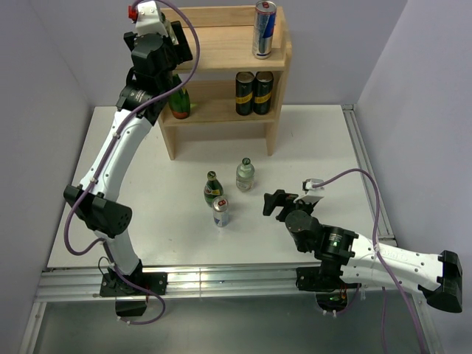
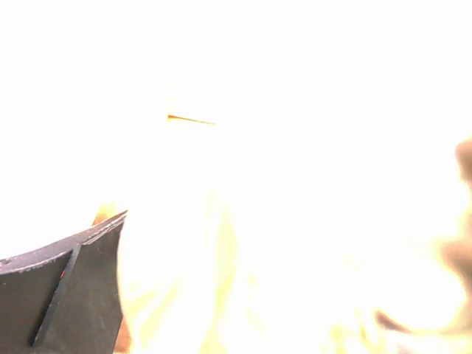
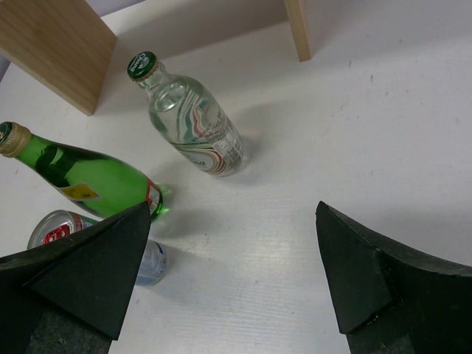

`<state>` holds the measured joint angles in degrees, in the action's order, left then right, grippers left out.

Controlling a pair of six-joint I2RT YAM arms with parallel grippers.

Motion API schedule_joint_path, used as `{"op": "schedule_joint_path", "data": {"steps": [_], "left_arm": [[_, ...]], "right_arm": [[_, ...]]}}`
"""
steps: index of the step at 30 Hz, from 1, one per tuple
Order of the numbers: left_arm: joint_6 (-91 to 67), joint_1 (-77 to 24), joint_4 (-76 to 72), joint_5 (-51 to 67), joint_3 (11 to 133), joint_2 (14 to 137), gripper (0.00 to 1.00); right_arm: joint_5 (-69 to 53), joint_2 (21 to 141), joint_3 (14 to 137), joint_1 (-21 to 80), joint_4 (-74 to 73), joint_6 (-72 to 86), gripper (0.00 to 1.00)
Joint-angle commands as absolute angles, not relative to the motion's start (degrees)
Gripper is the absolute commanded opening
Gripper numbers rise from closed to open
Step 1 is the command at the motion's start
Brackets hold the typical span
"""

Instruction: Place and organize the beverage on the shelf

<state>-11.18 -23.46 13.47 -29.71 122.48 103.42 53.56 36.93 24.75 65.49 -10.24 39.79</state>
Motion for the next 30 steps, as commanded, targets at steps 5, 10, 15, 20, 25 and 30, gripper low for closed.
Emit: {"op": "schedule_joint_path", "data": {"steps": [5, 10, 15, 20, 25, 30], "left_arm": [[-9.67, -21.97, 11.87, -31.20, 123.58, 103.80, 0.94], [-9.49, -21.97, 11.60, -31.37, 123.31, 104.06, 0.94], [-9.67, -21.62, 12.30, -32.34, 126.21, 105.90, 0.94], [-10.19, -20.66, 12.92, -32.17, 128.76, 108.02, 0.94], [-10.72, -19.78, 12.48, -32.26, 129.29, 108.81, 0.94], [-11.07, -18.81, 11.25, -32.43, 128.15, 108.28, 0.94]], "right_arm": [[55.11, 36.39, 24.61, 65.66, -8.61, 40.61, 1.00], [55.11, 36.48, 24.52, 65.74, -8.44, 40.52, 1.00], [55.11, 37.00, 24.43, 65.83, -8.17, 40.61, 1.00], [55.28, 37.35, 24.26, 65.74, -7.91, 40.61, 1.00], [55.63, 37.44, 23.99, 65.65, -7.65, 40.34, 1.00], [55.90, 38.23, 23.91, 65.66, -7.12, 40.25, 1.00]]}}
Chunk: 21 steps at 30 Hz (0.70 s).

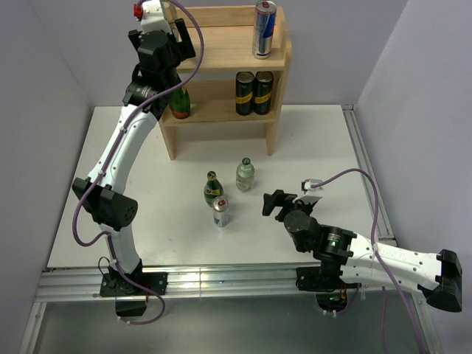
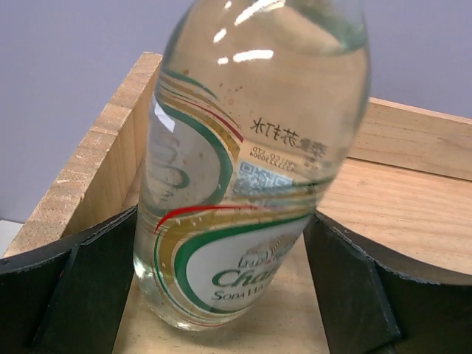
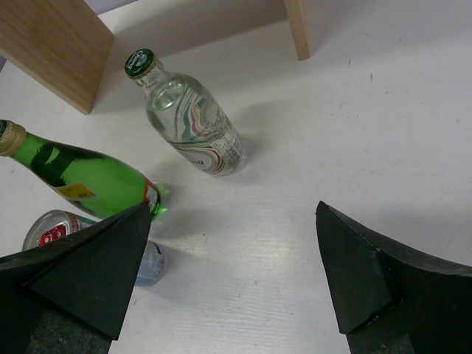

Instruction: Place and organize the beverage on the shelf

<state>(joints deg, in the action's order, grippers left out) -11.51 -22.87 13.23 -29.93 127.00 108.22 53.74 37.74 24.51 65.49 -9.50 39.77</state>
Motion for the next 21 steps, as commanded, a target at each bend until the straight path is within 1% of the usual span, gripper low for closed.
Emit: {"op": "schedule_joint_path", "data": {"steps": [1, 10, 21], "left_arm": [[-11.07, -18.72, 11.08, -32.52, 127.45, 108.11, 0.94], [-11.78, -17.32, 7.03, -34.45, 119.81, 104.42, 0.94], [-11.08, -17.05, 6.15, -37.88, 116.37, 102.04, 0.95]], "right_arm": [[55.81, 38.58, 23.82, 65.65, -6.86, 40.17, 1.00], [55.81, 40.34, 23.91, 65.74, -6.06, 40.17, 1.00], [55.72, 39.90, 23.73, 65.65, -6.24, 40.52, 1.00]]}}
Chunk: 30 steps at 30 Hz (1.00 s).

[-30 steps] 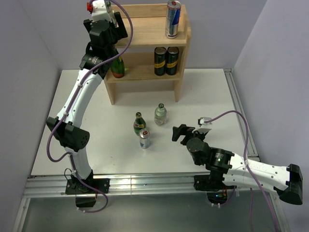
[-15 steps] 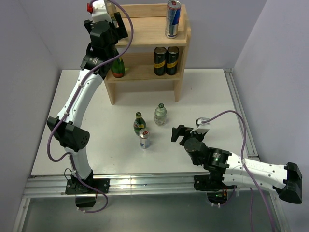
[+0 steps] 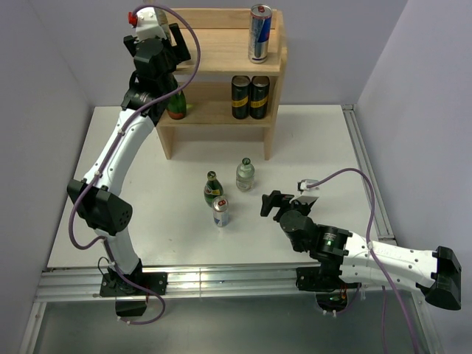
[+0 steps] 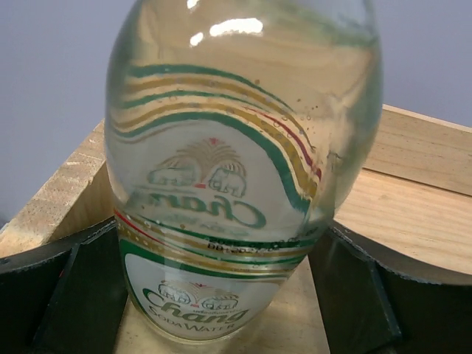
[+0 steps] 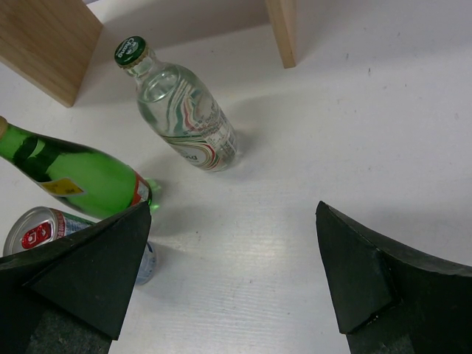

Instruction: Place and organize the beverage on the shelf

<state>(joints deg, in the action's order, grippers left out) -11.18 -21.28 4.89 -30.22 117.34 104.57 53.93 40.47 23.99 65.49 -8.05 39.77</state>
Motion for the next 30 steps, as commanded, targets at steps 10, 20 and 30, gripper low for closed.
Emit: {"op": "schedule_joint_path", "data": {"steps": [10, 20, 30], "left_arm": [[-11.16, -17.05, 7.64, -37.18, 117.07, 100.46, 0.99], [-11.16, -17.40, 10.36, -37.00, 118.04, 97.83, 0.99], [-10.02, -19.69, 14.76, -39.64, 117.25, 93.26, 0.99]], "right_arm": [[55.64, 39.81, 23.55, 65.65, -5.89, 40.52, 1.00], [55.37, 39.29, 23.47, 65.65, -5.89, 40.69, 1.00], [55.20, 38.58, 23.20, 65.74, -5.45, 40.78, 1.00]]}}
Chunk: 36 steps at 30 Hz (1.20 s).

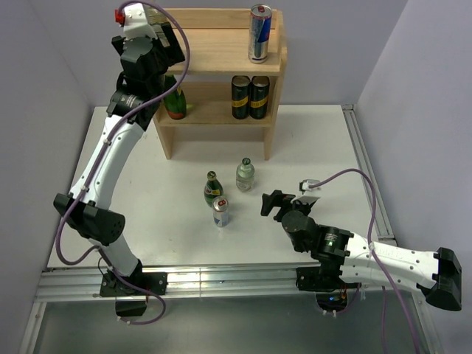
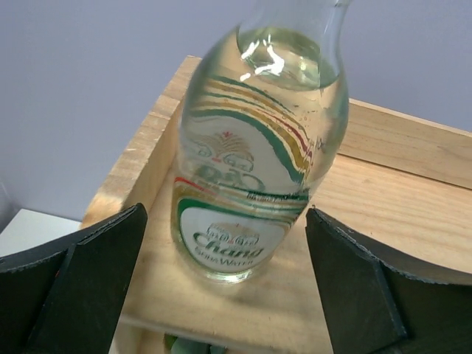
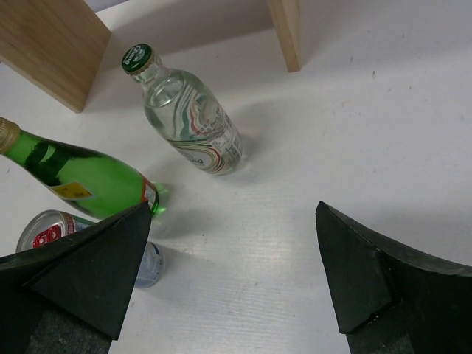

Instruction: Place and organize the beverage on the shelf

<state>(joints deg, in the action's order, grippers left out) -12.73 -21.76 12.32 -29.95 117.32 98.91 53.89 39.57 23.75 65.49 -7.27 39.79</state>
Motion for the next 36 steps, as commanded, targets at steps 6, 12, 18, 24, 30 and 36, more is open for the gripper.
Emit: {"op": "schedule_joint_path", "data": {"steps": [6, 12, 18, 24, 30, 36], "left_arm": [[-12.21, -21.35, 16.87, -41.39, 109.00, 84.30, 0.99], [-15.29, -29.49, 24.16, -48.31, 98.81, 72.35, 0.99], [-23.98, -41.74, 32.60, -49.85, 85.18, 60.31, 0.99], [-29.53, -43.77, 35.76, -45.18, 73.23, 48.89, 0.99], [-31.64, -43.77, 37.00, -41.14, 62.77, 45.79, 0.99], [-31.47, -43.86, 37.18, -39.90, 58.45, 41.84, 0.99]], "right_arm": [[54.93, 37.35, 22.76, 65.74, -5.80, 41.13, 1.00], [55.46, 37.27, 22.85, 65.65, -6.76, 41.66, 1.00], [55.64, 37.53, 22.76, 65.65, -6.77, 41.40, 1.00], [46.99, 40.60, 22.51, 65.65, -2.39, 38.51, 1.00], [30.15, 51.40, 23.10, 67.58, 14.93, 33.84, 1.00], [28.39, 66.52, 28.82, 71.27, 19.42, 34.98, 1.00]]}}
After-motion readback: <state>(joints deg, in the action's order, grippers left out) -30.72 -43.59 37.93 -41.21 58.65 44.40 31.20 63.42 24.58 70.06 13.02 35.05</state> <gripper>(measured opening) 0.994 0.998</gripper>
